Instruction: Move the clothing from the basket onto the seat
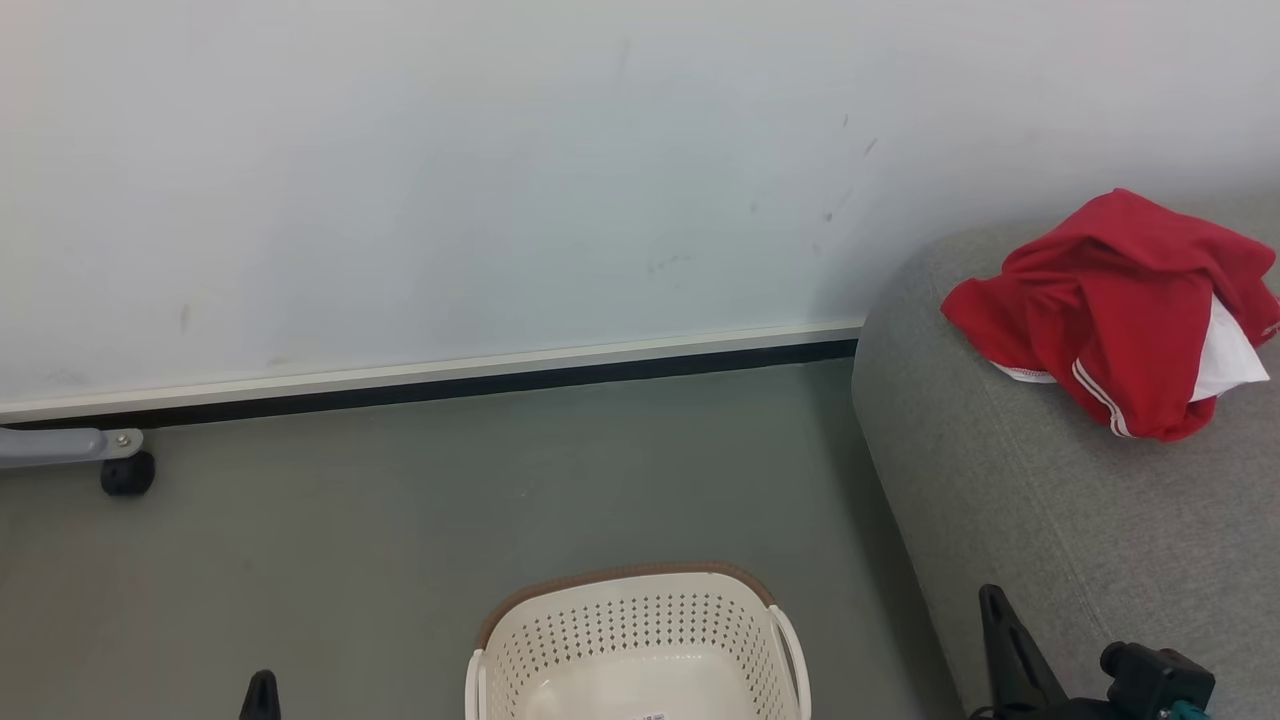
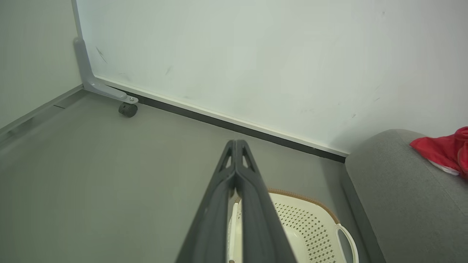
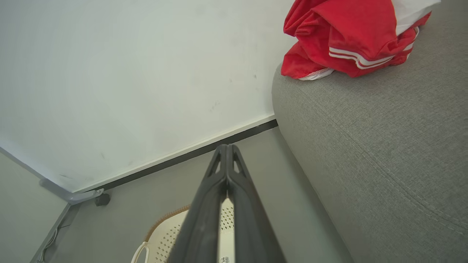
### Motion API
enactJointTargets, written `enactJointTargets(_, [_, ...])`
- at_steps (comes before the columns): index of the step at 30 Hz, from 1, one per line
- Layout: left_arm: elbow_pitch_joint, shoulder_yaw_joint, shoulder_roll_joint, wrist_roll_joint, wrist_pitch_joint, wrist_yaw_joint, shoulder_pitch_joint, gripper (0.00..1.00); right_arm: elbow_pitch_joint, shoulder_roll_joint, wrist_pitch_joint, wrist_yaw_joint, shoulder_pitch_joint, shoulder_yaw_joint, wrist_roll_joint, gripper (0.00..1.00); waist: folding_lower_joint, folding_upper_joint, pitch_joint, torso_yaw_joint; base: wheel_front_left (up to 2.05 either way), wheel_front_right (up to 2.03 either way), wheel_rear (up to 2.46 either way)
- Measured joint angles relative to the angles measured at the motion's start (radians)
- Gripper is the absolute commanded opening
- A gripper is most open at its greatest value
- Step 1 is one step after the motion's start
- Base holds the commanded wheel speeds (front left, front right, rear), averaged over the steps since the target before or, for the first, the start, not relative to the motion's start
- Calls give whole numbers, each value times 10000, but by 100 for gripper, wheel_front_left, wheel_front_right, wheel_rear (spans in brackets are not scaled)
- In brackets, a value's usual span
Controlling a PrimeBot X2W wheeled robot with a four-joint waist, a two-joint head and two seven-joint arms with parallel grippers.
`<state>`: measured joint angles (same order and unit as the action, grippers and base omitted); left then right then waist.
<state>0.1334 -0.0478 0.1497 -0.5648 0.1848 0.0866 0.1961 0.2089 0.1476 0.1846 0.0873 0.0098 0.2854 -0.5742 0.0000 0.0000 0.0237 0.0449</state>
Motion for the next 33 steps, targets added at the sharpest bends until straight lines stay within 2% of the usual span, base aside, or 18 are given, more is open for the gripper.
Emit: enactJointTargets(33, [675,591,-453,-4291,-1277,-798,-1086,0,357,-418,-1264,-828,-427,-1760,-4251,0,1,0,-105,-188,0,0,0])
